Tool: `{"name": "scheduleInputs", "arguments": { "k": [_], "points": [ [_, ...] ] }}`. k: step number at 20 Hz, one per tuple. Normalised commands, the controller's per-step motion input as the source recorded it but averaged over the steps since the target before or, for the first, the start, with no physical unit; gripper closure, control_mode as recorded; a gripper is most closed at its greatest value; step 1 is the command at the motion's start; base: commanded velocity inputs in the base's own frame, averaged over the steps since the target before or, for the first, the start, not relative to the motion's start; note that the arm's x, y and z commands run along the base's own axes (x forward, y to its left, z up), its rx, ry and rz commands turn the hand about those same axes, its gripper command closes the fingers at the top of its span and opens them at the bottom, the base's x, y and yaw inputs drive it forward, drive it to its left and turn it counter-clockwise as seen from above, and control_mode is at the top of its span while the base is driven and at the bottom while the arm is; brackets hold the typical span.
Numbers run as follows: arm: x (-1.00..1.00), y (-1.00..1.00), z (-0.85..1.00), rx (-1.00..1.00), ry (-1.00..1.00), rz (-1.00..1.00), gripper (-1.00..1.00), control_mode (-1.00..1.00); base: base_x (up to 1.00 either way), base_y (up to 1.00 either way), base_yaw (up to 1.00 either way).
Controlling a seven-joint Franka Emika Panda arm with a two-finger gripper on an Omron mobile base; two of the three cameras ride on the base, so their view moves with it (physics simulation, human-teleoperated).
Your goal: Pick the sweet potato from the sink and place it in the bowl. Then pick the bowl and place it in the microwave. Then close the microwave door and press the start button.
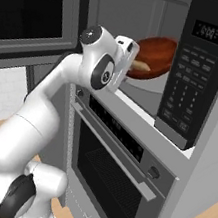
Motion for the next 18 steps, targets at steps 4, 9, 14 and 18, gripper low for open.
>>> {"name": "scheduleInputs", "arguments": {
  "k": [4,9,14,18],
  "points": [
    [0.28,0.11,0.0,-0.05,-0.3,0.0,-1.0,-1.0,0.0,0.0,0.0],
    [0.17,0.14,0.0,0.0,-0.19,0.0,-1.0,-1.0,0.0,0.0,0.0],
    [-0.2,0.26,0.07,-0.02,-0.34,0.0,-1.0,-1.0,0.0,0.0,0.0],
    [-0.8,0.56,0.44,-0.02,-0.31,0.01,-1.0,-1.0,0.0,0.0,0.0]
  ]
}}
